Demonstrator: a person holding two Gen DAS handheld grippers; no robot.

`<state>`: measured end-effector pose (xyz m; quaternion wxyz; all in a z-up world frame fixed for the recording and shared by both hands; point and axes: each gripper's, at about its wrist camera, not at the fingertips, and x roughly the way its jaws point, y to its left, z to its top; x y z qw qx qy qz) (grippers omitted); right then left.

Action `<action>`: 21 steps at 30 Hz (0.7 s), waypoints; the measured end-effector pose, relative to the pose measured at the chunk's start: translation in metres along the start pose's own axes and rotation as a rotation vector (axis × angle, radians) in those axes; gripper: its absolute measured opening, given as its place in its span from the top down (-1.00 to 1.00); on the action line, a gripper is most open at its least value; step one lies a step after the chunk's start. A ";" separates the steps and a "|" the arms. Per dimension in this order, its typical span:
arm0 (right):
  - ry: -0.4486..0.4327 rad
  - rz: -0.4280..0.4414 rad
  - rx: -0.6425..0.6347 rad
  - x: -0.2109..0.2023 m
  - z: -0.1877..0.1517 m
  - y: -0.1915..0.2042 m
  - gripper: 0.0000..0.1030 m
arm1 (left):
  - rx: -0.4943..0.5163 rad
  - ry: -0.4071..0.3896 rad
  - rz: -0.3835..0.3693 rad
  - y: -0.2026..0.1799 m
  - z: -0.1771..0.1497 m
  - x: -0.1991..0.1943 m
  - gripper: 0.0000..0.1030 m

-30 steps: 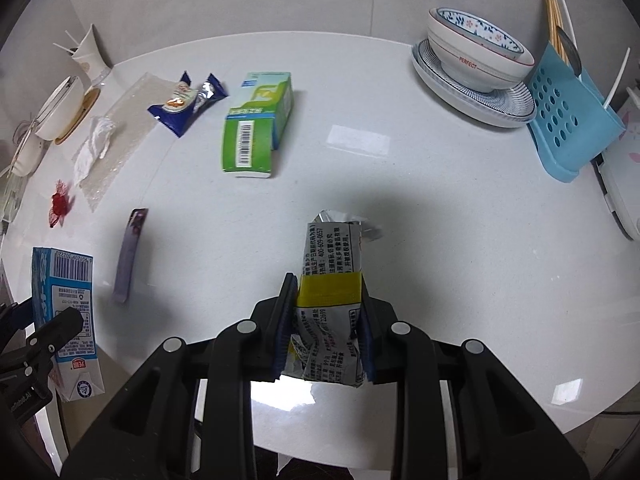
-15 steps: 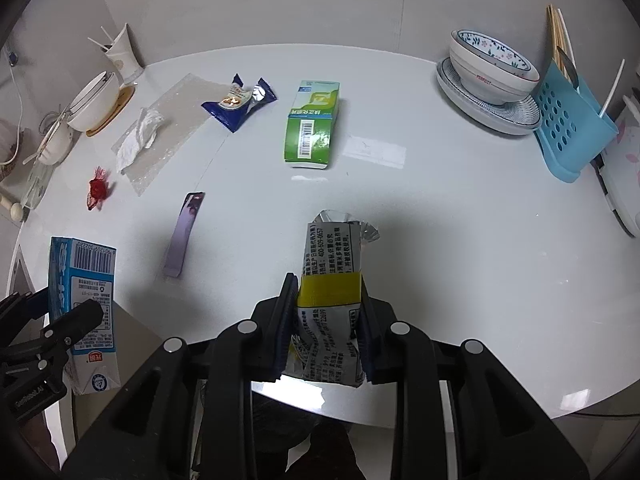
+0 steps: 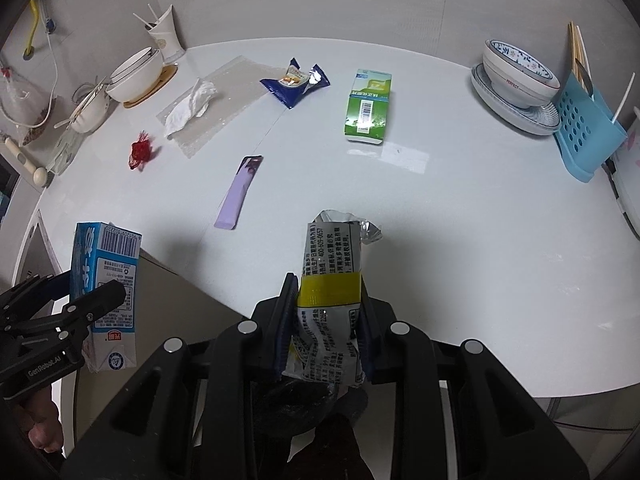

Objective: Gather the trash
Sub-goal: 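Carry the milk carton and the snack wrapper with both grippers over the wastebasket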

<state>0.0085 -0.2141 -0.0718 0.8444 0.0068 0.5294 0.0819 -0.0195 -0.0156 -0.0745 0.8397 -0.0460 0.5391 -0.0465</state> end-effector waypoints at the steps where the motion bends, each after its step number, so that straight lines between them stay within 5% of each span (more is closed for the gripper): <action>1: -0.001 0.004 -0.005 -0.001 -0.003 0.003 0.50 | -0.005 -0.005 0.003 0.002 -0.004 0.000 -0.21; 21: 0.035 0.075 -0.094 0.007 -0.068 0.038 0.50 | -0.033 0.022 -0.001 0.025 -0.074 0.010 -0.21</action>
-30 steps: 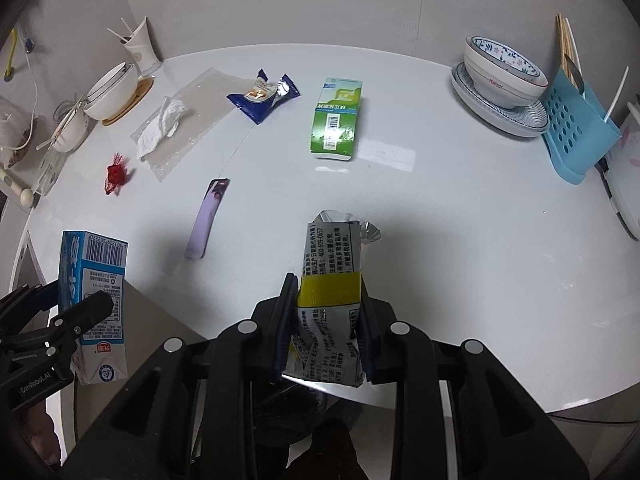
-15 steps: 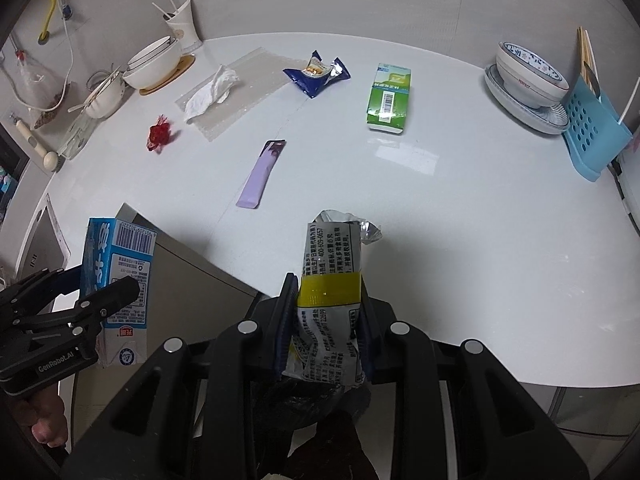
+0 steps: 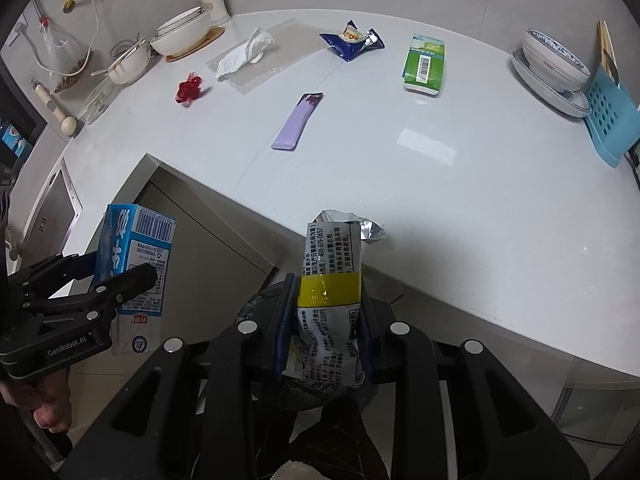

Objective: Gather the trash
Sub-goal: 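Carry the milk carton and the snack wrapper with both grippers over the wastebasket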

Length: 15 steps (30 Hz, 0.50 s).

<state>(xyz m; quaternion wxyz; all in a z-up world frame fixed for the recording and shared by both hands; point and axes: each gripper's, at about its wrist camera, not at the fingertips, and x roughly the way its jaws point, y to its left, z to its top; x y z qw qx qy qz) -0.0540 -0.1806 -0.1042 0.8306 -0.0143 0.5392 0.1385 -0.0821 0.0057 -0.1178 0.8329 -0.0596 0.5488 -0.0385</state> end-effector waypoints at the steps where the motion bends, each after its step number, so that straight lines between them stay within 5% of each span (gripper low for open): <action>1: 0.001 0.004 -0.006 0.001 -0.002 0.001 0.50 | -0.004 0.001 0.000 0.002 -0.003 0.002 -0.21; 15: 0.037 0.015 -0.102 0.030 -0.027 0.020 0.50 | -0.001 0.020 0.012 0.016 -0.037 0.035 -0.21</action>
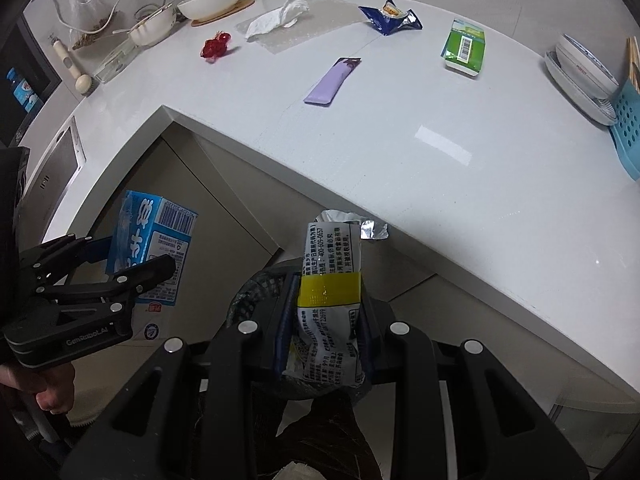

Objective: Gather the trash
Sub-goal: 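Carry the milk carton and the snack wrapper with both grippers over the wastebasket, then open the left gripper to drop the milk carton into the wastebasket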

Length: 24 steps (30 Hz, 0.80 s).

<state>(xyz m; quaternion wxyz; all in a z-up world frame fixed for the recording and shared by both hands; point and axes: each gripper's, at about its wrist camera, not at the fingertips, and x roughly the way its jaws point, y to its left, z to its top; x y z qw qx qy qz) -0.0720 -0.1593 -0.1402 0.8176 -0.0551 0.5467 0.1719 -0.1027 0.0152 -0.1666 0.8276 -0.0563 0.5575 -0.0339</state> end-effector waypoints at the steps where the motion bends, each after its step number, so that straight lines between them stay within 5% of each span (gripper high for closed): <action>1: 0.004 0.006 -0.005 0.003 -0.002 0.000 0.50 | -0.002 0.006 0.001 0.001 -0.002 0.003 -0.21; 24: 0.078 0.028 0.001 0.049 -0.029 -0.007 0.50 | 0.085 0.043 -0.040 -0.015 -0.027 0.060 -0.24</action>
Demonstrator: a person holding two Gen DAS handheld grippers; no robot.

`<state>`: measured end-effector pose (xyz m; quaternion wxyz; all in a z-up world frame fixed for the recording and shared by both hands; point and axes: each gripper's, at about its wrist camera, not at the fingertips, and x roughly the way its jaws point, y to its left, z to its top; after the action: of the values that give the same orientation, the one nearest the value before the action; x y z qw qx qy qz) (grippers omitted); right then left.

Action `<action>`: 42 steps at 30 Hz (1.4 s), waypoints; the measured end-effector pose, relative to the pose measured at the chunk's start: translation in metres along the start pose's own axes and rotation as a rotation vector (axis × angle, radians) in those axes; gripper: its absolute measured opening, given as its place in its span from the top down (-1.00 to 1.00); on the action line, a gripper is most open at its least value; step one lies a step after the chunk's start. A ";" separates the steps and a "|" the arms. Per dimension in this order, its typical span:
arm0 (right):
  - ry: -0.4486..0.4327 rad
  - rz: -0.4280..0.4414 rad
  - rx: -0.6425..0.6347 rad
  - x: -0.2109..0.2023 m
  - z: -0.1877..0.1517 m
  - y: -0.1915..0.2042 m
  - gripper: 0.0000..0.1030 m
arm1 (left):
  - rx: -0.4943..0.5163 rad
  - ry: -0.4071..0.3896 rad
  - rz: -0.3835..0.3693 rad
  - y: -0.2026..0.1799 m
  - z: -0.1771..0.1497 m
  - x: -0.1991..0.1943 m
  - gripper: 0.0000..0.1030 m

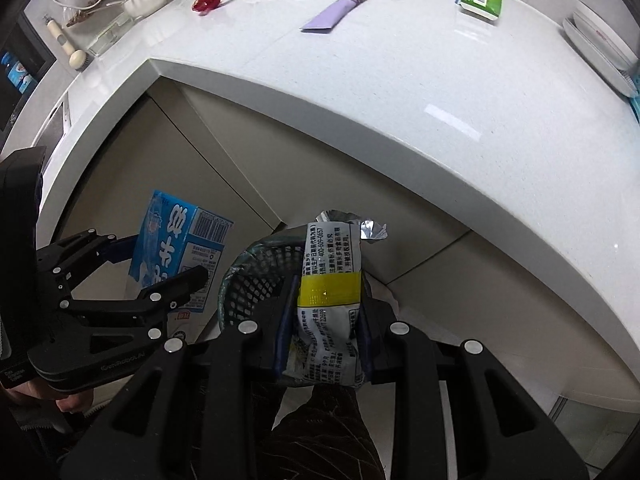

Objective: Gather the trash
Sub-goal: 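Open the left gripper to drop the milk carton into the wastebasket, then lower the snack wrapper into the wastebasket and open the right gripper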

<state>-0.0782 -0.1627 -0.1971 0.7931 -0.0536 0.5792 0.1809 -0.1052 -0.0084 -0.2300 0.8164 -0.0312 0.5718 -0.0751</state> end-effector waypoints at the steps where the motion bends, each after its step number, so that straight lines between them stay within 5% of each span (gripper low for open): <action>1: 0.000 0.000 0.002 0.000 0.000 -0.002 0.50 | 0.000 -0.003 -0.003 0.000 0.003 0.001 -0.29; 7: 0.003 0.009 0.002 0.003 -0.001 -0.004 0.50 | -0.023 -0.041 0.002 0.006 0.003 -0.005 -0.65; 15: -0.002 0.046 -0.024 0.012 0.000 0.006 0.50 | -0.079 -0.092 0.015 0.021 0.001 -0.019 -0.88; 42: 0.085 0.070 -0.065 0.082 -0.011 0.051 0.34 | -0.210 -0.047 0.094 0.098 -0.026 -0.026 -0.88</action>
<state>-0.0846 -0.1002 -0.2714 0.7587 -0.0668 0.6078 0.2246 -0.1294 0.0933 -0.2278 0.8244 -0.0912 0.5581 0.0244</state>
